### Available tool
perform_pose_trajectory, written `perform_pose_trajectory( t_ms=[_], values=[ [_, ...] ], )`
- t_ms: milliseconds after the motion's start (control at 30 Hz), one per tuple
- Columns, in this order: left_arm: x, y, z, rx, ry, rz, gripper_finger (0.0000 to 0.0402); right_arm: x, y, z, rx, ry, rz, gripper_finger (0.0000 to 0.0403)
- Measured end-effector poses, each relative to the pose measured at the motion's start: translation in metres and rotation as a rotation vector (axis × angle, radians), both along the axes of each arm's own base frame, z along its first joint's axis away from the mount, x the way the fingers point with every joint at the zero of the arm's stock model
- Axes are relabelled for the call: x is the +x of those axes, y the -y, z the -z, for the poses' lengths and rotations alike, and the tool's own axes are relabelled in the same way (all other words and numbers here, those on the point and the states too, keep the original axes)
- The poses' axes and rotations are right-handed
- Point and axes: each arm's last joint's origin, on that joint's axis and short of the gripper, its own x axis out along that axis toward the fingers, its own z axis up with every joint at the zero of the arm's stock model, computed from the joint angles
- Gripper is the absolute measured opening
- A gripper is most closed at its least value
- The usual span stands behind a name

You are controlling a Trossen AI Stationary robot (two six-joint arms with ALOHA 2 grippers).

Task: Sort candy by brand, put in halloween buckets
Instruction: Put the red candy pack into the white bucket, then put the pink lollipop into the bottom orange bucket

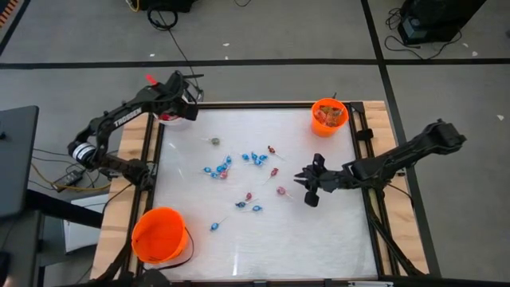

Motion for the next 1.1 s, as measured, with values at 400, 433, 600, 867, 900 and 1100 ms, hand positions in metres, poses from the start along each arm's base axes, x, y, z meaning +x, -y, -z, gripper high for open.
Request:
perform_pose_trajectory(
  t_ms=[400,433,600,867,900,1100],
  values=[
    [-0.001,0.056,-0.036,0.142,-0.074,0.068,0.0142,0.011,-0.007,0.036,0.132,-0.118,0.101,0.0110],
    [0.000,0.063,-0.040,0.151,-0.054,0.081,0.0142,0.011,-0.008,0.037,0.141,-0.123,0.101,0.0111],
    [0.005,0.103,-0.053,0.178,0.048,0.170,0.0142,0.011,-0.010,0.037,0.206,-0.145,0.056,0.0117],
    [0.030,0.155,-0.017,0.206,0.140,0.387,0.0124,0.005,-0.011,0.043,0.250,-0.223,0.087,0.0131],
    [0.034,0.161,-0.011,0.206,0.161,0.416,0.0121,0.005,-0.012,0.044,0.257,-0.230,0.078,0.0131],
    [0.064,0.199,0.014,0.257,0.389,0.639,0.0113,0.018,-0.019,0.053,0.256,-0.179,0.015,0.0131]
  ],
)
